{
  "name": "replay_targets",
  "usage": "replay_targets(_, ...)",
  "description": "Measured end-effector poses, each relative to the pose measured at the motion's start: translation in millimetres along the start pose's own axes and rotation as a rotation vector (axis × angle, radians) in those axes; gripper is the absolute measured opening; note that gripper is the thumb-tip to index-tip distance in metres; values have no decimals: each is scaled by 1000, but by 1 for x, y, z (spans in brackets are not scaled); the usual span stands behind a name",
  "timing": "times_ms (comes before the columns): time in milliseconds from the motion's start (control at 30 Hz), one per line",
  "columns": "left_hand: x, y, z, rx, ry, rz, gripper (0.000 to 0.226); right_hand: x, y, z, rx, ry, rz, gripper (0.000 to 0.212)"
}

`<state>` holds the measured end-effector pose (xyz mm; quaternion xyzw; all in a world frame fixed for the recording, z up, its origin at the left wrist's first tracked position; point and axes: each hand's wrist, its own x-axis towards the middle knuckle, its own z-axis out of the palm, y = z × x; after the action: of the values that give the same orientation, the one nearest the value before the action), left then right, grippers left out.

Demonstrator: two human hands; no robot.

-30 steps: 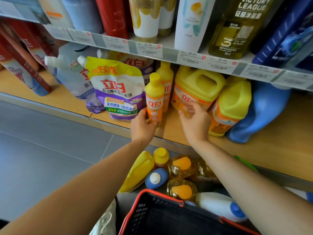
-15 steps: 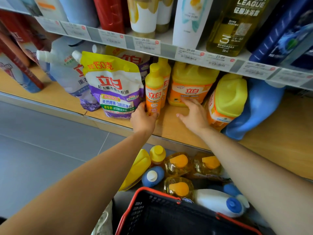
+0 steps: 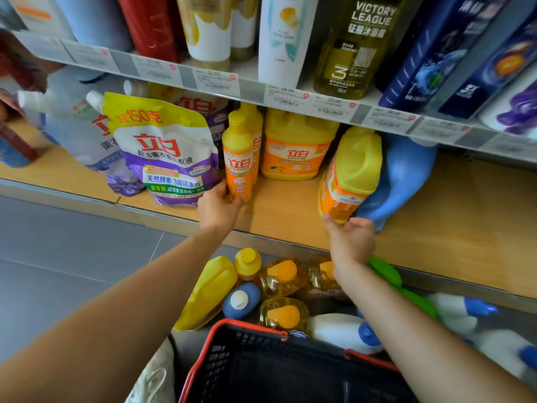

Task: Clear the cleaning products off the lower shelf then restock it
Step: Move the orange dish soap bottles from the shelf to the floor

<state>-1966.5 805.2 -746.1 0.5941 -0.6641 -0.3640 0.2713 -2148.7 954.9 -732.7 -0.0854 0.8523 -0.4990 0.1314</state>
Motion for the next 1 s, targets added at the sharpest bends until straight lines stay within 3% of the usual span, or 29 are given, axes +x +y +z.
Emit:
replay_targets(100,-9,-4,-6,49,-39,-55,28,16,-14,-6,42,-27,-49,78)
replay_targets(267,-28,2,-7,-11,-115,-10,27,33,-50,0,-53,58,-180,94)
replay_targets(433,-36,37,8,-288,-366,18,47,35,-51,-6,-71,80,-188,81)
replay_targets(533,-42,60,21,-376,-433,51,67,37,-30,-29,-5,-110,-258,77)
replay_targets(667,-47,72,30,-392,-491,87,102,55,-18,-65,-6,-545,-270,78)
replay_targets(733,-50,71,30,-418,-529,112,106,61,-22,-76,-52,-624,-308,78)
replay_targets(900,-54,63,32,-386,-365,186,74,52,-16,-69,18,-507,-340,36)
replay_targets(1000,-57,60,34,-328,-132,97,56,47,-17,-52,36,-476,-329,32)
